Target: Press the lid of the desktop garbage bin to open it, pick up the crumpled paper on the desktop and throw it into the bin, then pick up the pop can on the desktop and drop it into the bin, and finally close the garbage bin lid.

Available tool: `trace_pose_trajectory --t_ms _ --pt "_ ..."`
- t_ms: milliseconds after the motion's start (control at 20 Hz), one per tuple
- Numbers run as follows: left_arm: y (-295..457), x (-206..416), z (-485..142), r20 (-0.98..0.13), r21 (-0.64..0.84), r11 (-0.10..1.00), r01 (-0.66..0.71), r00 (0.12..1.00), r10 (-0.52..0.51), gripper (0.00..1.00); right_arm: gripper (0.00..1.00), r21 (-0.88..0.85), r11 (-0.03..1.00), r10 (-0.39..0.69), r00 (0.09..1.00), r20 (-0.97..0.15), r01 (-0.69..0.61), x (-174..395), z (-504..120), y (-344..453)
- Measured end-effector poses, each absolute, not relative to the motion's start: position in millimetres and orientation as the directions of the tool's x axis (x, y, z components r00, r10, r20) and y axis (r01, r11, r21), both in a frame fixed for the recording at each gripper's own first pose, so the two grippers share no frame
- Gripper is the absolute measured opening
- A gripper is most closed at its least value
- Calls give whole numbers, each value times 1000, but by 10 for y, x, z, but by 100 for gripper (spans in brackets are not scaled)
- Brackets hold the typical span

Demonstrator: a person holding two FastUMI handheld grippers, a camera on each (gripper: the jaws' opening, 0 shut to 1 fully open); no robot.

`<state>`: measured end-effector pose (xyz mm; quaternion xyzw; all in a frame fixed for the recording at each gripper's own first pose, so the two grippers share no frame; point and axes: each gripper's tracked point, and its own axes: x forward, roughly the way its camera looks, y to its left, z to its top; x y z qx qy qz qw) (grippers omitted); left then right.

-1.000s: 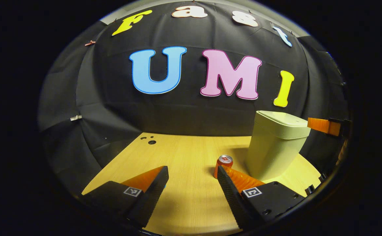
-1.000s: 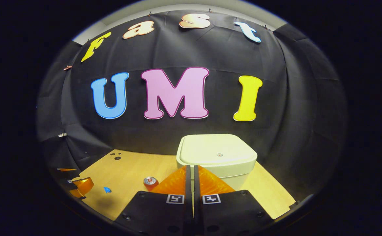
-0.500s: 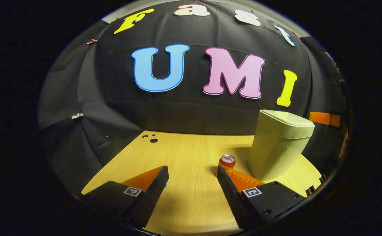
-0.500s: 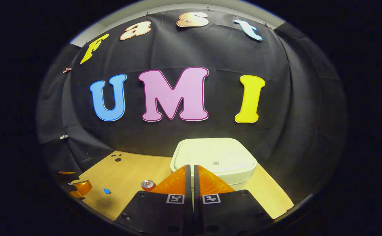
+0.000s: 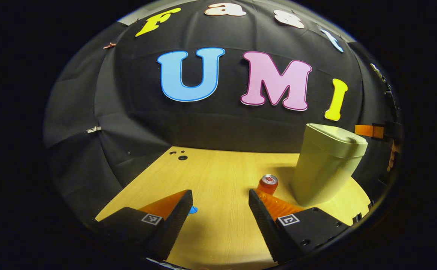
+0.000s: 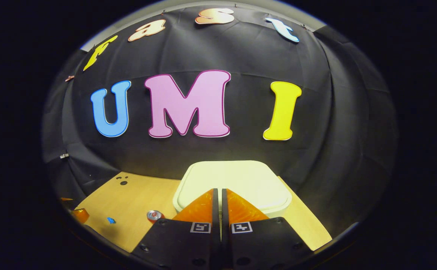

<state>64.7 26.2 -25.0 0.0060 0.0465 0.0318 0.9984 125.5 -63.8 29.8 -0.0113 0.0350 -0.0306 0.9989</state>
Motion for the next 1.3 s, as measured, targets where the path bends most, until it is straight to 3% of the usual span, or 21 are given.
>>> trace_pose_trajectory --t_ms 250,1300 --pt "302 676 -307 -109 5 996 -84 991 84 96 5 -29 996 -83 990 -115 80 1399 149 -774" --pt "132 777 -393 -140 0 999 -34 990 33 96 5 -46 994 -102 991 -90 98 1420 117 -766"
